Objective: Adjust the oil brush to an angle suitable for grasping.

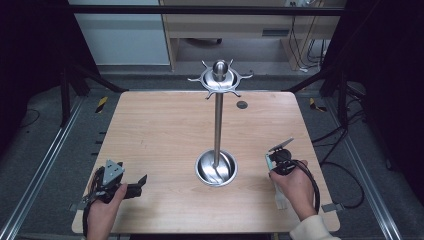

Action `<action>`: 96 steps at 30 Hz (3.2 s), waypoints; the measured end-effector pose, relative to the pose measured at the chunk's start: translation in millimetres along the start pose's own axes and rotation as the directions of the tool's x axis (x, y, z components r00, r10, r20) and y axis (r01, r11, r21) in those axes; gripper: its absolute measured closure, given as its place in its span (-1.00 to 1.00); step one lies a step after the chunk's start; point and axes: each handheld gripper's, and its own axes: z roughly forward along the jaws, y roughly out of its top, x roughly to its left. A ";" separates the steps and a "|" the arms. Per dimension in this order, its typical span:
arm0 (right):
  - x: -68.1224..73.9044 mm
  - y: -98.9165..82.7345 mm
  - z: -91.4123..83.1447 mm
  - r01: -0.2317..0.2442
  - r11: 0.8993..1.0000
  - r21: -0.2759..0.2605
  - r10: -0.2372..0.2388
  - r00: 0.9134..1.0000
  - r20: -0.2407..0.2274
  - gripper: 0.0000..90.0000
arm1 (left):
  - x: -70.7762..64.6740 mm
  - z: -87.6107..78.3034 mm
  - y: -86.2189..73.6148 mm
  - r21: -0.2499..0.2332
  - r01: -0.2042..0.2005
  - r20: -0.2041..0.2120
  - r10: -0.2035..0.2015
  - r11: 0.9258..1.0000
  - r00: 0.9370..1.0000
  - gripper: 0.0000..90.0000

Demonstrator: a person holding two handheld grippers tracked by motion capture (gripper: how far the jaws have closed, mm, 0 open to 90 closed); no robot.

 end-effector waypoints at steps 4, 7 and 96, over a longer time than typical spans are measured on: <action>1.0 -1.7 1.7 -0.002 1.000 0.027 0.002 1.000 -0.003 0.62 | -3.4 0.4 0.8 0.001 -0.010 -0.003 0.010 1.000 1.000 -0.91; 0.9 -2.4 1.1 -0.006 1.000 0.031 0.006 1.000 -0.004 0.65 | -4.8 0.1 1.2 0.002 -0.025 -0.004 0.025 1.000 1.000 -0.91; -24.1 -4.7 4.7 0.000 1.000 -0.020 -0.003 0.993 -0.116 0.85 | -1.4 2.2 -1.5 0.024 -0.015 -0.021 0.015 1.000 1.000 -0.90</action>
